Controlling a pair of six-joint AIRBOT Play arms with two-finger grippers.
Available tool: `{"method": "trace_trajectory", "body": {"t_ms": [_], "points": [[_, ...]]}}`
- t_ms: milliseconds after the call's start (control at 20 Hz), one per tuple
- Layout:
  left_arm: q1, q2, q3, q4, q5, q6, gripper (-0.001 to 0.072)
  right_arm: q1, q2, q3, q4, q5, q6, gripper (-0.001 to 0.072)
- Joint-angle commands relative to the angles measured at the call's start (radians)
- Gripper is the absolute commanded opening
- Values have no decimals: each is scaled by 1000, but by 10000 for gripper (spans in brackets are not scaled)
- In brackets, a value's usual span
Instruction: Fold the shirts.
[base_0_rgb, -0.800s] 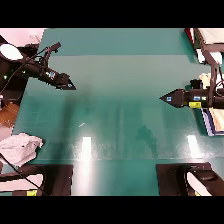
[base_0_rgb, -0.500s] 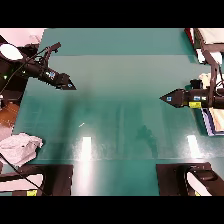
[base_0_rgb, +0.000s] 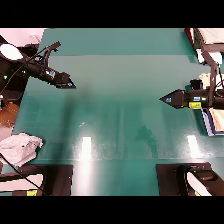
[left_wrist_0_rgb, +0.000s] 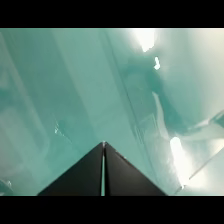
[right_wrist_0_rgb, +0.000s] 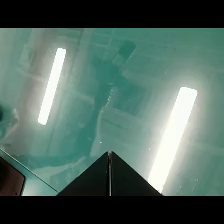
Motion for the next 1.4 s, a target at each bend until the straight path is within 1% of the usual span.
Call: {"method": "trace_trajectory", "body": {"t_ms": [0,50,100,250,400,500,550,600,700,800,900,1050,1250,1350], "points": [[3,0,12,5,25,-21,20,1,1,0,1,10,0,14],[3,12,29,38,-15,-57,20,1,1,0,1,8,0,14],[2,40,41,86,-44,-64,19,1,1,0,0,7,0,14],[2,225,39,309,-118,-118,21,1,1,0,0,7,0,14],[3,415,-26,536,-238,-163,22,1,1,0,-1,6,0,14],[3,500,-99,647,-317,-227,26,1,1,0,-1,6,-4,14],[3,537,-147,694,-343,-252,261,1,1,0,-1,8,-12,15],[3,567,-199,739,-346,-286,599,1,1,-1,-1,8,-15,14],[3,594,-298,834,-353,-326,614,1,1,-1,-1,8,-16,14],[3,599,-404,885,-341,-349,614,1,1,0,-1,14,-40,14],[3,599,-522,893,-286,-353,614,1,1,-1,-2,21,-57,14],[3,599,-682,905,-210,-404,614,1,1,-1,-2,35,-57,14],[3,599,-812,977,-185,-425,614,1,1,-1,-1,35,-57,14],[3,599,-838,976,-172,-427,613,1,1,-1,-1,35,-56,15]]}}
